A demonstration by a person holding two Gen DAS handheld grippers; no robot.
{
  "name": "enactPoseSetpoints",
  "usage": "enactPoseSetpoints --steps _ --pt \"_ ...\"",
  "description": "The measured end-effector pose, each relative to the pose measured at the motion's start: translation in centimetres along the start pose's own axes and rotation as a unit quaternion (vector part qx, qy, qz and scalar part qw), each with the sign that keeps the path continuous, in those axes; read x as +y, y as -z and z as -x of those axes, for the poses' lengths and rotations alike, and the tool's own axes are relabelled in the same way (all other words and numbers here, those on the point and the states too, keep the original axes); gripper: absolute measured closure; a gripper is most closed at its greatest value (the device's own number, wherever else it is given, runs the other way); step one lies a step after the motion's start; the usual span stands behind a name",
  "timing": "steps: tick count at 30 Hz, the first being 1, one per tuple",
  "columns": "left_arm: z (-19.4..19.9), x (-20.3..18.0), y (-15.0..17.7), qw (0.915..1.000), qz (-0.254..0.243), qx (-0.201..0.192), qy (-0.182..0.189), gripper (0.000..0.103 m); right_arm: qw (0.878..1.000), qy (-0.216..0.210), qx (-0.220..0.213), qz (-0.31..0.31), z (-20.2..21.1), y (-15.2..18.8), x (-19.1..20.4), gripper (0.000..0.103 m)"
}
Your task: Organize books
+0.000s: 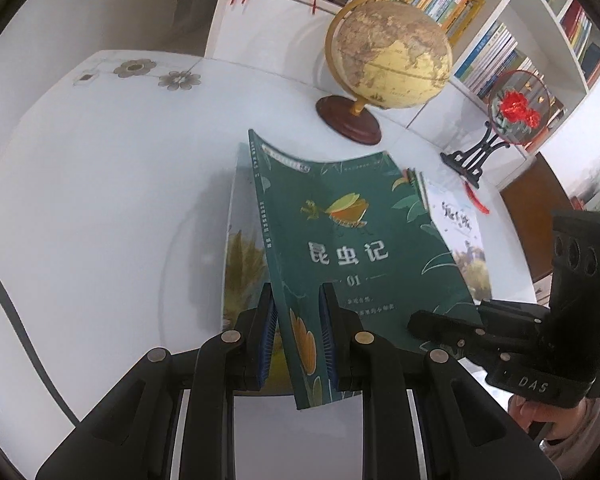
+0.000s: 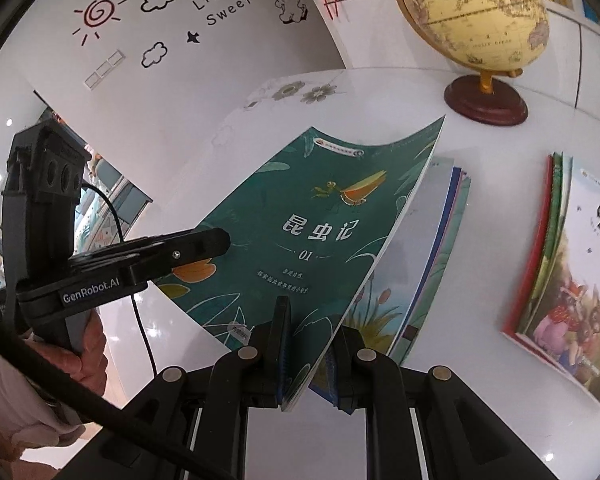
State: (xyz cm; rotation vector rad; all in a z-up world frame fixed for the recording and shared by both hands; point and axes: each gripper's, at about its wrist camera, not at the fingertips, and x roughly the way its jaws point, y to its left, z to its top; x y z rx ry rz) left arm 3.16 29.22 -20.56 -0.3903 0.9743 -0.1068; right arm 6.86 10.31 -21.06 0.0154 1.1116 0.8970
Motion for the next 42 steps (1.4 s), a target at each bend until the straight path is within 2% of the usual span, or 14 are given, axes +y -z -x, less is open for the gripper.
enactPoseSetpoints --steps 4,10,11,12,14,17,21,25,28,33,42 --pt "-0.8 0.7 0.4 0.9999 0.012 0.009 -0.003 0.086 1.0 0.0 0.007 -0.018 -1.0 0.1 -0.6 0.088" --pt "-1.6 1.4 0.6 0.9986 0.0 0.023 -0.047 0.084 0.999 -0.006 0.025 -0.045 -2.2 0.1 -1.4 0.083" --pt "-1.6 1.9 0.5 0.998 0.008 0.026 -0.056 0.084 0.998 -0.009 0.033 -0.048 -2.4 0.1 -1.5 0.08" --pt "-1.6 2.2 0.4 0.9979 0.016 0.026 -0.056 0.084 0.998 -0.006 0.038 -0.051 -2.4 0.1 -1.5 0.065" --pt "-1.4 2.8 0.2 0.9974 0.028 0.029 -0.06 0.083 0.996 -0.013 0.056 -0.062 -2.9 0.0 -1.6 0.046" --pt "-1.3 3.4 -0.1 0.9951 0.036 0.033 -0.085 0.075 0.996 0.001 0.043 -0.074 -2.5 0.5 -2.4 0.043" --pt "-1.4 3.7 -0.4 0.9943 0.044 0.037 -0.09 0.075 0.992 -0.01 0.053 -0.113 -1.7 1.3 -4.1 0.042" --pt "-1.7 3.1 -0.8 0.9936 0.046 0.043 -0.093 0.075 0.993 0.019 0.054 -0.107 -0.4 2.0 -5.0 0.042" --pt "-1.6 1.6 -1.3 0.9936 0.036 0.04 -0.099 0.075 0.993 0.052 0.055 -0.095 0.7 2.4 -5.0 0.042" --pt "-1.5 -1.7 -2.2 0.9951 0.026 0.029 -0.091 0.072 0.993 0.089 0.029 -0.077 3.7 2.6 -5.3 0.042" --pt "-1.9 -8.4 -3.3 0.9972 -0.002 0.023 -0.072 0.072 0.987 0.159 -0.008 -0.031 9.4 0.7 -4.9 0.042"
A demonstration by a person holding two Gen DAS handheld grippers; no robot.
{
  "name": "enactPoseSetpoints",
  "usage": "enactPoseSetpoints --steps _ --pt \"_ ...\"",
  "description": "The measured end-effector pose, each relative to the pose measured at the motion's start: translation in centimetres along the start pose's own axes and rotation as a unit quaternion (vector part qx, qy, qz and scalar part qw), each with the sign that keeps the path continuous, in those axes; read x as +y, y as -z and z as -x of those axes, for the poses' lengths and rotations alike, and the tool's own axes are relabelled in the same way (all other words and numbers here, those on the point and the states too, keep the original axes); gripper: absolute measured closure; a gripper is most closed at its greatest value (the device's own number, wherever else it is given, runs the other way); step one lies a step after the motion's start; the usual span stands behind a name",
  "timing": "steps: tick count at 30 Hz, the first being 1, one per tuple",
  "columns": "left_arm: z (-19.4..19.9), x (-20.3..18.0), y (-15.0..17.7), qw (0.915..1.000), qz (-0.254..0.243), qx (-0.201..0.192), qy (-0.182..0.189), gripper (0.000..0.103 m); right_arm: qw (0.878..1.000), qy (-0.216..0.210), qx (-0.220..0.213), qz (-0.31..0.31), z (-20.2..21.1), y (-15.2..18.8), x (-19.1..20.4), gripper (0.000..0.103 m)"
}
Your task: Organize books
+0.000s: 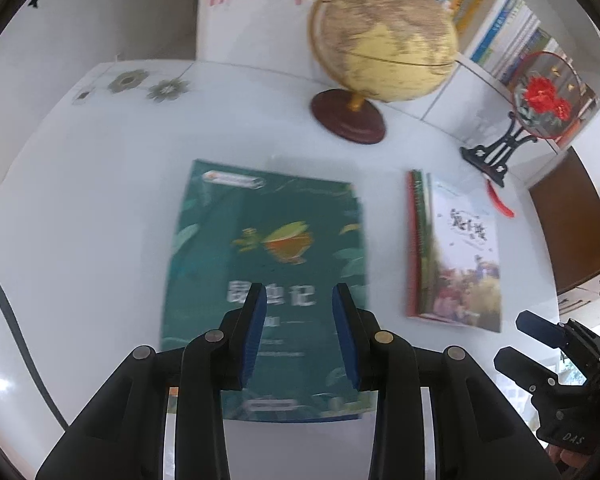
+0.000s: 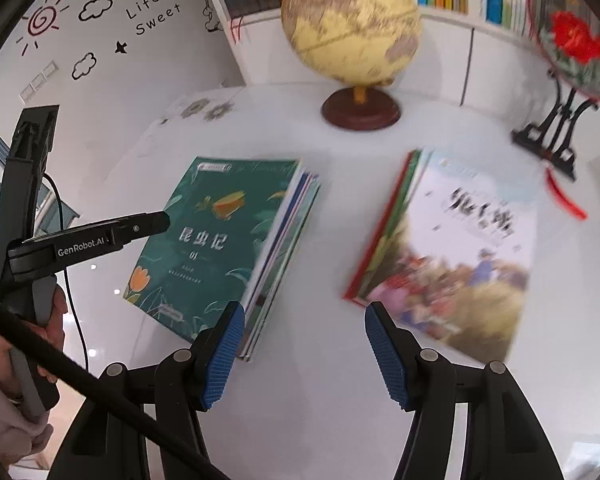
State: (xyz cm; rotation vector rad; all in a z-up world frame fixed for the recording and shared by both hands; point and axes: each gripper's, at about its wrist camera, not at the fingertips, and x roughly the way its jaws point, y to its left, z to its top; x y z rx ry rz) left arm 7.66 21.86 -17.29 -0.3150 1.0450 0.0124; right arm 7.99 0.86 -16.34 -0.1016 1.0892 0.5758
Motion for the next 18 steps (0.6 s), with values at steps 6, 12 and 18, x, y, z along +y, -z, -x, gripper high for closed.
enactPoseSetpoints --steps 6,12,18 --pt "0.0 -3.9 -0.4 0.9997 -0.024 -0.001 0.003 0.072 1.0 0.023 -0.015 -0.006 2.2 -0.1 -2.0 0.041" --pt "-0.8 -7.3 -0.6 0.9988 -0.047 0.01 0.007 0.072 0.999 0.023 -0.024 -0.016 3.7 0.0 -4.4 0.041" --pt "-1.6 -9.8 -1.0 0.9971 -0.046 0.011 0.059 0.072 0.999 0.024 -0.024 -0.021 4.3 0.4 -6.5 0.041"
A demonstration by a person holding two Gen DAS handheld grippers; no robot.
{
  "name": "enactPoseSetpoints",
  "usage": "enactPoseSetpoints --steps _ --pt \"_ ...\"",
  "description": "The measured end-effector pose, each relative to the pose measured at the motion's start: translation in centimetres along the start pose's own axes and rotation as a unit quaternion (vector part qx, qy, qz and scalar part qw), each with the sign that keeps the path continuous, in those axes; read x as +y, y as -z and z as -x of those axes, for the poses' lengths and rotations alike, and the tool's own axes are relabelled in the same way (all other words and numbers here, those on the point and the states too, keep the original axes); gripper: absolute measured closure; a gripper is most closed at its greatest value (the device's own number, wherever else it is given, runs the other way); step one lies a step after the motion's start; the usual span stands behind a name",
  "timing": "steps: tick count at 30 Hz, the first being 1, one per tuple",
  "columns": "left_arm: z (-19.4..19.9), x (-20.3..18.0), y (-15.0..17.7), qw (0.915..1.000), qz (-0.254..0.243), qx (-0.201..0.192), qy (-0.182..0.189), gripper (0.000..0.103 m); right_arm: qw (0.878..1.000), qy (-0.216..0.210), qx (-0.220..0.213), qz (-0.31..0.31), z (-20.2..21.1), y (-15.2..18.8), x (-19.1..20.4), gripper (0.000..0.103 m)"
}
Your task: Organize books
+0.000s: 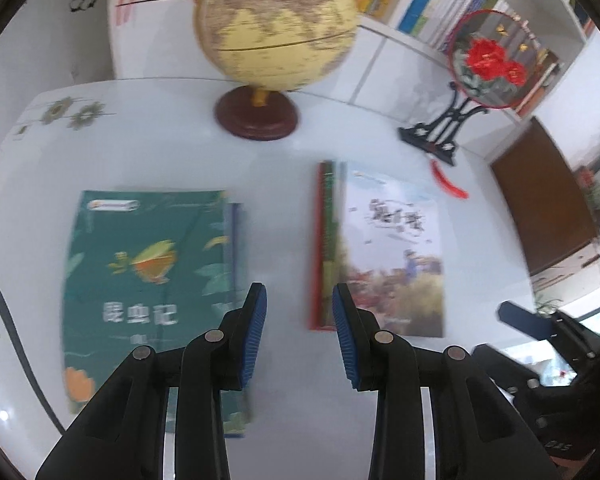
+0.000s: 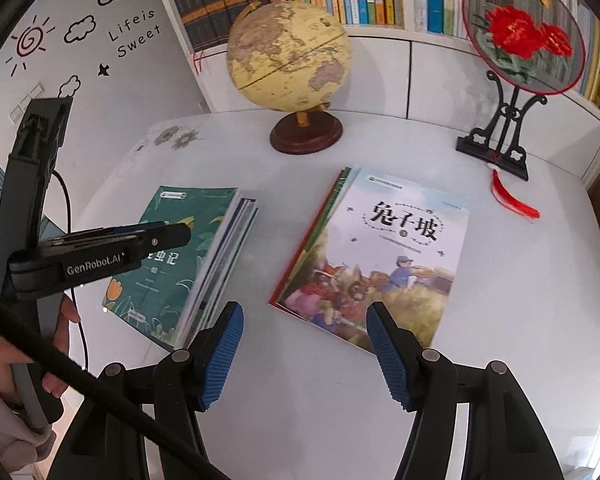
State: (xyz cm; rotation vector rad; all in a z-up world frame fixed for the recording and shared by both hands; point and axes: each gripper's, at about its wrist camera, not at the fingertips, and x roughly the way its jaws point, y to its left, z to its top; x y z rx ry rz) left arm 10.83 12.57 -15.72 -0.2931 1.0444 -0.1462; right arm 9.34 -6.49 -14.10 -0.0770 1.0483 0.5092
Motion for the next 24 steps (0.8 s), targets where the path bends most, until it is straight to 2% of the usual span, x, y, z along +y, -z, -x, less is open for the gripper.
enactPoseSetpoints --steps 4,7,12,17,20,24 --pt "-0.9 -1.5 -0.5 0.9999 0.001 -0.003 0.016 0.07 1.0 -0.001 0.002 -0.008 0.0 0.3 -1.7 0.041" --pt "-2.1 -2.5 -0.9 0.9994 0.004 -0.007 0.032 0.06 1.0 0.005 -0.016 -0.019 0.1 0.8 -3.4 0.041" --pt "-4.8 -4.0 -1.5 0.9975 -0.013 0.017 0.068 0.058 0.995 -0.013 -0.024 -0.101 -0.5 1.5 -7.6 0.041" --pt "-7.4 -4.7 -2.5 0.9958 -0.01 0.032 0.086 0.049 0.992 -0.004 -0.014 -0.128 -1.7 1.9 -10.6 0.041" --pt "-8.8 -4.8 -2.9 0.9941 -0.005 0.039 0.101 0.048 0.988 -0.013 -0.005 -0.151 -2.8 1.9 -12.1 0.041" --pt "-11.1 -5.3 -4.3 0.9935 -0.016 0.042 0.105 0.048 0.984 -0.028 0.015 -0.173 -5.2 1.8 -13.8 0.041"
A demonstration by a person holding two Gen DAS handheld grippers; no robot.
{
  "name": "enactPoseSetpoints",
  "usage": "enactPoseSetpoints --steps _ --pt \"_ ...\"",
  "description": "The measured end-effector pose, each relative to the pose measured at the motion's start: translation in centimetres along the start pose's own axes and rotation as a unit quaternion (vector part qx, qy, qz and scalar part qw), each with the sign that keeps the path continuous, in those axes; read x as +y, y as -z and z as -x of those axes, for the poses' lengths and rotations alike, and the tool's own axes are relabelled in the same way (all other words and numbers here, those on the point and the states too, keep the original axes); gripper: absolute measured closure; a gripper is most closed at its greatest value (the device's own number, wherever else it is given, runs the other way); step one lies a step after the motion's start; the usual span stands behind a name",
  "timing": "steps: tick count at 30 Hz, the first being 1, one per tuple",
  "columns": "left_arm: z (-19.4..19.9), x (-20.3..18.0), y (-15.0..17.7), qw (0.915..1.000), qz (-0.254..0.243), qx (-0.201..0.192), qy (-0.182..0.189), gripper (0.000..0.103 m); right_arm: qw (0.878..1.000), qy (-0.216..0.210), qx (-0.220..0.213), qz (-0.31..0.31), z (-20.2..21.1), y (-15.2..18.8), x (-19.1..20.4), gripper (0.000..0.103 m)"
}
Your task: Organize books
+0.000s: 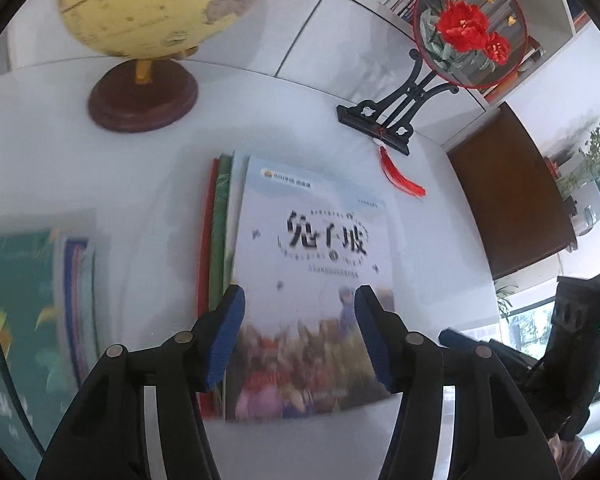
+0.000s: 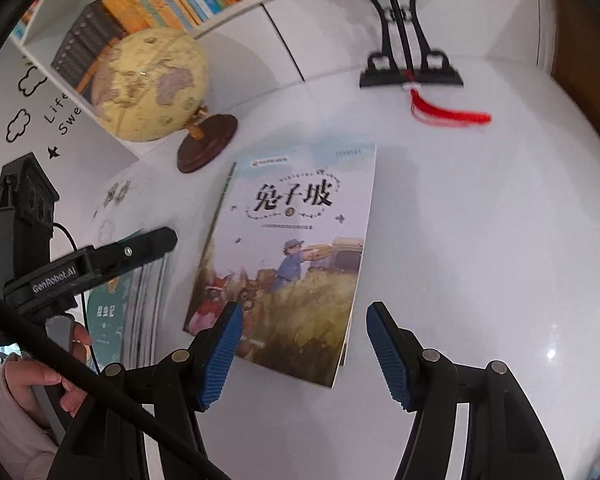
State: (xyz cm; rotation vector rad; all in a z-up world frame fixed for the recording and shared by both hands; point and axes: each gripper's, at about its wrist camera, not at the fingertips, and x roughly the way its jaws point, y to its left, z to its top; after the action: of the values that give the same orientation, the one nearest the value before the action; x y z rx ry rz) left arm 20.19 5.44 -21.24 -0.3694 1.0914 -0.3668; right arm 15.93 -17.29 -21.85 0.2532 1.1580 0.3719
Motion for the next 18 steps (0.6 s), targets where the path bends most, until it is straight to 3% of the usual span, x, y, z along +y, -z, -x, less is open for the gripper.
enactPoseSetpoints --steps 6,11,18 --pt "-3.6 0.9 -1.6 0.9997 0.001 0.019 0.012 0.048 0.999 -0.01 0.033 -0.032 -3.7 0.0 -2.0 0.041" --pt "-4.7 1.6 -1.8 0.9998 -0.002 0.017 -0.004 0.048 0.998 -0.023 0.032 -0.054 -4.7 0.3 -3.3 0.041" --pt "-5.1 1.3 -1.7 0.9995 -0.025 0.015 0.01 0.041 0.996 -0.052 0.027 -0.068 -5.7 0.5 -3.9 0.04"
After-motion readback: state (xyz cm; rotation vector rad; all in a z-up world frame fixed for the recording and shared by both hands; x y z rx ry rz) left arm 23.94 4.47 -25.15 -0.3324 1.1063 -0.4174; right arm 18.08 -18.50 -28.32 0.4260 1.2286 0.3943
